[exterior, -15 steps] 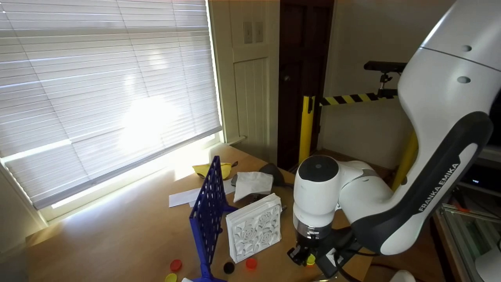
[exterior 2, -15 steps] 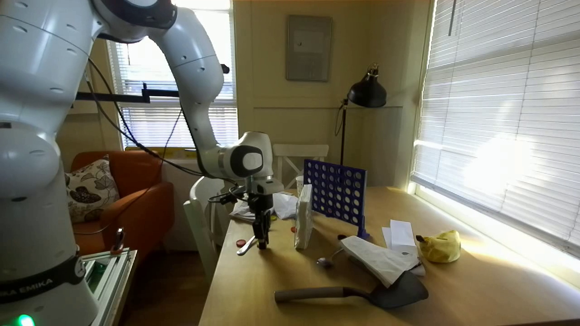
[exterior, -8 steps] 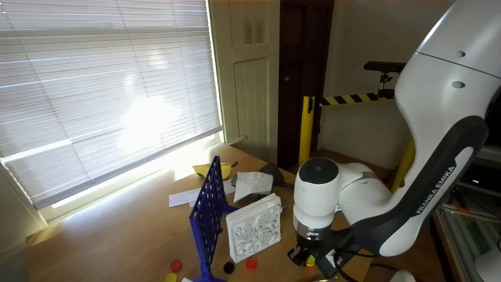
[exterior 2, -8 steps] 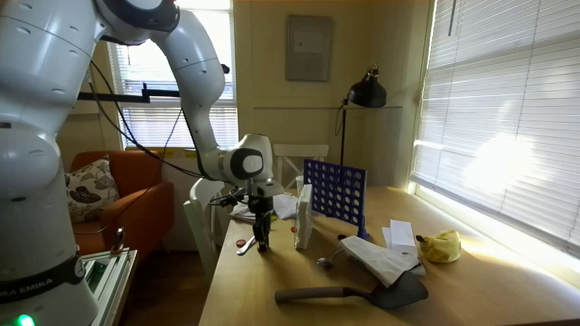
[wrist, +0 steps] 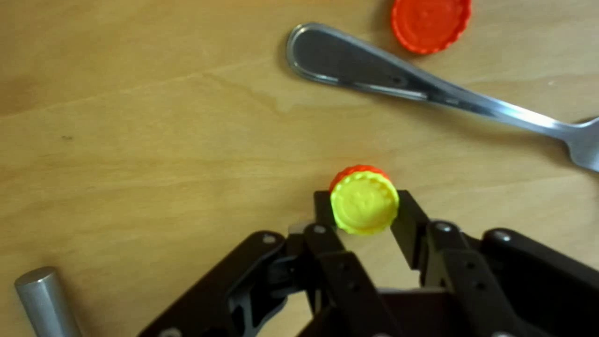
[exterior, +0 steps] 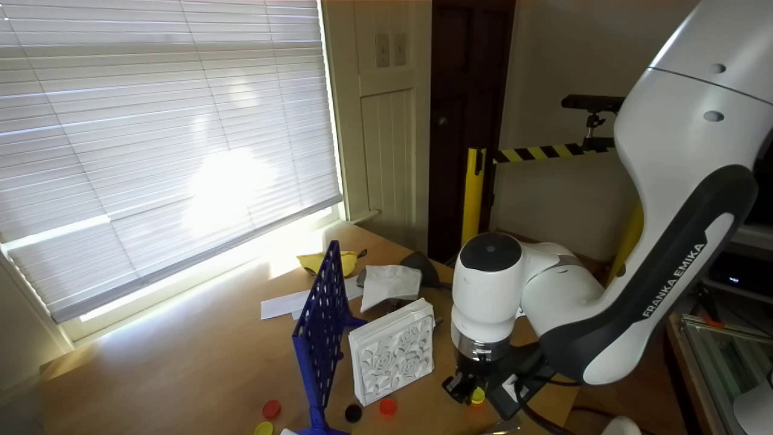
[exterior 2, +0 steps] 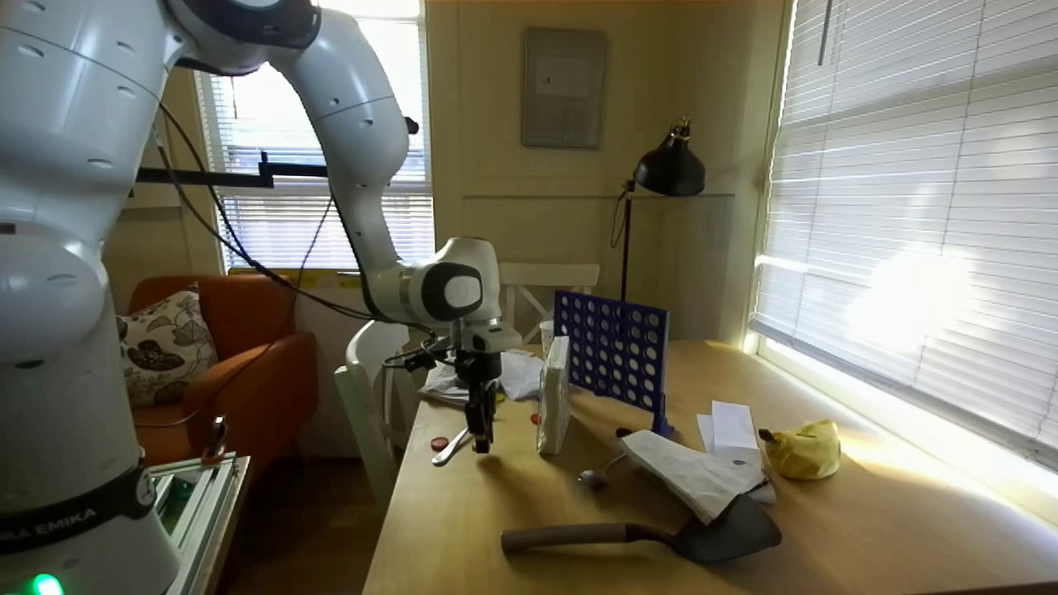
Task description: Place one yellow chip in the blue gameboard.
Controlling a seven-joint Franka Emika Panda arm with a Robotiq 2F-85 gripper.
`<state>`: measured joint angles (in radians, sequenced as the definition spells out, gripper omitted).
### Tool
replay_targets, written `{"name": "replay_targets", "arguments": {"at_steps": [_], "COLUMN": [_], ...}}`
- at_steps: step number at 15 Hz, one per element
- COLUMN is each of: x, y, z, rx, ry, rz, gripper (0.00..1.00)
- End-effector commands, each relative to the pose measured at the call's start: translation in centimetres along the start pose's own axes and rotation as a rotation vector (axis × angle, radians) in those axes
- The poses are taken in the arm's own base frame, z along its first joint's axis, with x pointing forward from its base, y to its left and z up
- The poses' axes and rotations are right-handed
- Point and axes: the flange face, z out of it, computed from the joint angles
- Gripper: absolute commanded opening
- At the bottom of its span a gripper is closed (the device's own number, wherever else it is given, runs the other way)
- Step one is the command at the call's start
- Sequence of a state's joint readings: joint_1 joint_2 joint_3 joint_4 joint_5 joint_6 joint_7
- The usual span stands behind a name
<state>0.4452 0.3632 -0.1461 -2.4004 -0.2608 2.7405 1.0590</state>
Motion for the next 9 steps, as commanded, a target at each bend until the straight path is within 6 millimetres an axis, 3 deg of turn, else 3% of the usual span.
{"name": "replay_targets", "arguments": {"at_steps": [1, 2, 3, 4, 9], "x": [0.43, 0.45, 0.42, 0.48, 0.39], "y": [0.51, 0.49, 0.50, 0.50, 0.49], "z": [-1.54, -1.69, -1.82, -1.95, -2.19], "rx": [0.012, 0.014, 0.022, 0.022, 0.031], "ry": [0.011, 0.006, 0.012, 0.016, 0.014], "rz": [-0.020, -0.022, -0.024, -0.023, -0.026], "gripper": [0.11, 0.11, 0.40, 0.13, 0.11]}}
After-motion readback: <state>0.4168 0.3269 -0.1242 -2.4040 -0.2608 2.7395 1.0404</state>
